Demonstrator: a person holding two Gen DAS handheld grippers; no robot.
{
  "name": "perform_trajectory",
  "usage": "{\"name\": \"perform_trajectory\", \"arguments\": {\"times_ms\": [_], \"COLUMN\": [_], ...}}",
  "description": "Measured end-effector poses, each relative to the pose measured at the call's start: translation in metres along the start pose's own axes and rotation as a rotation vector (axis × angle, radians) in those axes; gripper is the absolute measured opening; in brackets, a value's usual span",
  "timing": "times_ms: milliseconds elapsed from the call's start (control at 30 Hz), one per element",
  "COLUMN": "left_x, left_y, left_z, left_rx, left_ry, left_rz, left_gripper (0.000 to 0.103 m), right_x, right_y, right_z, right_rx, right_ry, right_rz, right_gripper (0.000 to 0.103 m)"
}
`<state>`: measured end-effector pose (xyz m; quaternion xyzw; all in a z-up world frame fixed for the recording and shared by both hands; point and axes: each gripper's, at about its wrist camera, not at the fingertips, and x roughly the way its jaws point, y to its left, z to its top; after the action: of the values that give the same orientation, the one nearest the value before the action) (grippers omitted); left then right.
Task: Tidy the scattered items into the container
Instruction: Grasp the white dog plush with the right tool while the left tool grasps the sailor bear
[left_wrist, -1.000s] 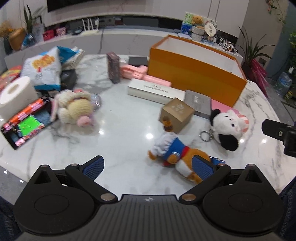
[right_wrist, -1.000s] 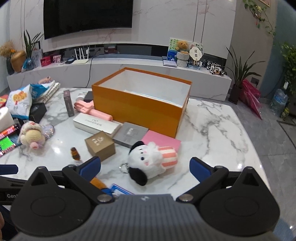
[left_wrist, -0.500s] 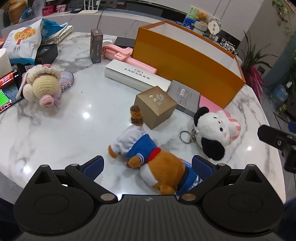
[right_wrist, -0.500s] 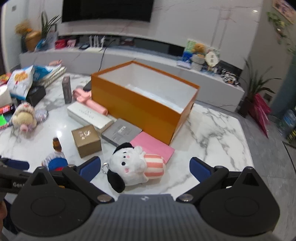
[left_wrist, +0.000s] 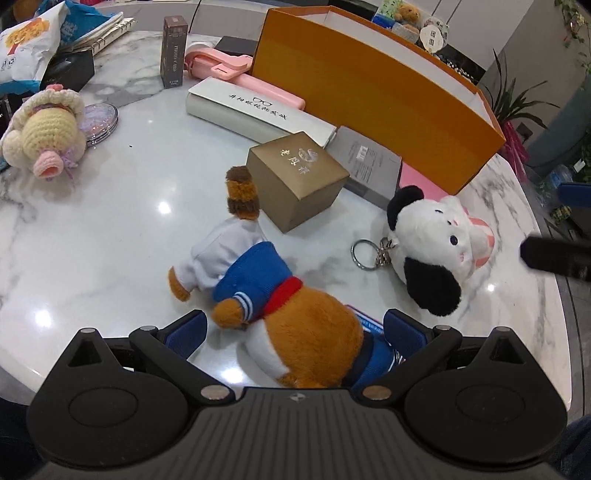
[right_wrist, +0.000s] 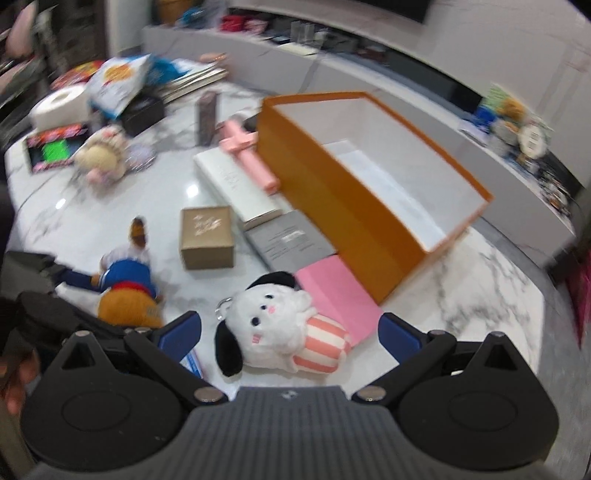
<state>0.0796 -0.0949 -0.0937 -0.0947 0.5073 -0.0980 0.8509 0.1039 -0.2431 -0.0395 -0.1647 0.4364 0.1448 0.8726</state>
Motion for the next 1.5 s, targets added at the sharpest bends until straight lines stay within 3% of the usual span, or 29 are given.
{"name": "perform_trajectory", "arguments": {"times_ms": [200,367,667,1000,1267,1367,1500], "left_x": [0.008,0.018,0.029,0.04,0.041,0.039,0.039], "left_y": [-0.001,-0.001,-0.009,-0.014,-0.014,-0.013,-0.009], "left_z": [0.004,0.007,0.013,0.02,0.022,0.024,0.025], "left_rx": [0.001,0.021,0.122,0.266,0.326,0.341,0.363], "left_ry": [0.014,0.038,0.056,0.073,0.04,0.008,-0.011], "left_rz": [0.005,0.017,0.047,0.095,0.096,0.111,0.096], "left_gripper": [0.103,0.103,0.103,0.103,0.103,0.087,0.084], "right_x": [0.031,0.05,0.07,0.092,0.113,0.115,0.113], "right_y": [-0.002,-0.005,-0.005,0.002,-0.003,-0.002,-0.003], "right_z": [0.0,0.001,-0.003,-0.003,-0.001,-0.006,-0.012], "right_rx": [-0.242,-0.412,-0.571,-0.67,-0.62,-0.631,-0.618], "right_ry": [0.084,0.133,0.157,0.207,0.27,0.275,0.241], "right_rz": [0.107,0.172,0.229,0.235,0.236,0.217,0.203], "right_gripper": [0.1,0.082,0.082,0.082,0.076,0.074,0.074]}}
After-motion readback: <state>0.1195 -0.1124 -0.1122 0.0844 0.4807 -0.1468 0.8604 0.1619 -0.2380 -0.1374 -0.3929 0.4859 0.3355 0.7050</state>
